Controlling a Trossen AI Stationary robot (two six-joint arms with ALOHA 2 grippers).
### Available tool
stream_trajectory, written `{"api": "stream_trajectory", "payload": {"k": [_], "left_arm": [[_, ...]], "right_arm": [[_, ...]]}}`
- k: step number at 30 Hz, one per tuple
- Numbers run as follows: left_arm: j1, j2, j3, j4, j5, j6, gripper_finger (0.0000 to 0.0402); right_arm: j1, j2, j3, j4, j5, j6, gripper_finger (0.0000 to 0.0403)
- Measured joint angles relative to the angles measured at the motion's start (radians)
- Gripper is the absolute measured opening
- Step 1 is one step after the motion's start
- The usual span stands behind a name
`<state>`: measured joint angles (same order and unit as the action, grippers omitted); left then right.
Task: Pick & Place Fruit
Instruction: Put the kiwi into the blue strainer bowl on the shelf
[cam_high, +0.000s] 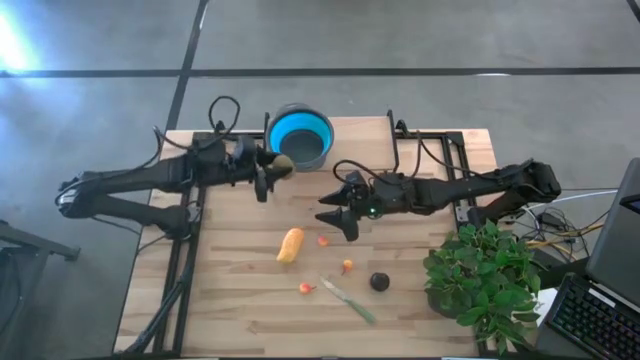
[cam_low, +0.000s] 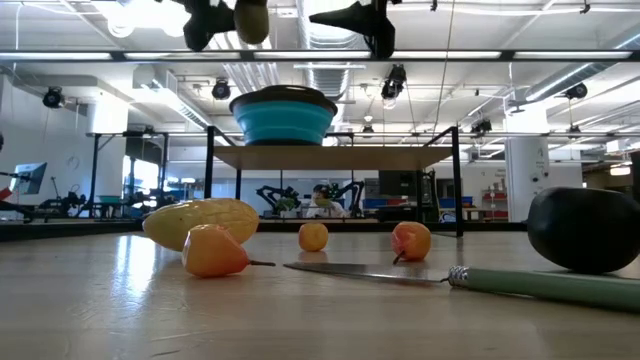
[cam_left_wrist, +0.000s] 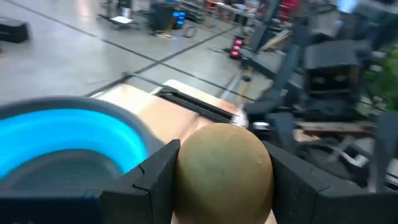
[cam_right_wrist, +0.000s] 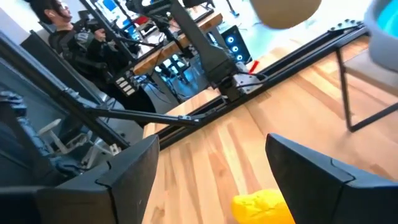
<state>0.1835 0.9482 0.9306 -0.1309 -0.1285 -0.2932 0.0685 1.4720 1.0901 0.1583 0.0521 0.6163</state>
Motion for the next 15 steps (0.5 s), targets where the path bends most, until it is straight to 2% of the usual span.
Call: {"api": "stream_trajectory", "payload": {"k": [7,15], "left_arm": [[0.136,0.022,0.004,-0.008,0.000,-0.004,0.0202],[0.231,0.105,0.042,-0.006,0.000,-0.012,0.0202]], "right_arm": [[-0.051,0.000,0.000,-0.033,0.000,-0.027,0.0272],[-0.132,0.001,0.000,-0.025,0.000,-0.044,0.0254]]}}
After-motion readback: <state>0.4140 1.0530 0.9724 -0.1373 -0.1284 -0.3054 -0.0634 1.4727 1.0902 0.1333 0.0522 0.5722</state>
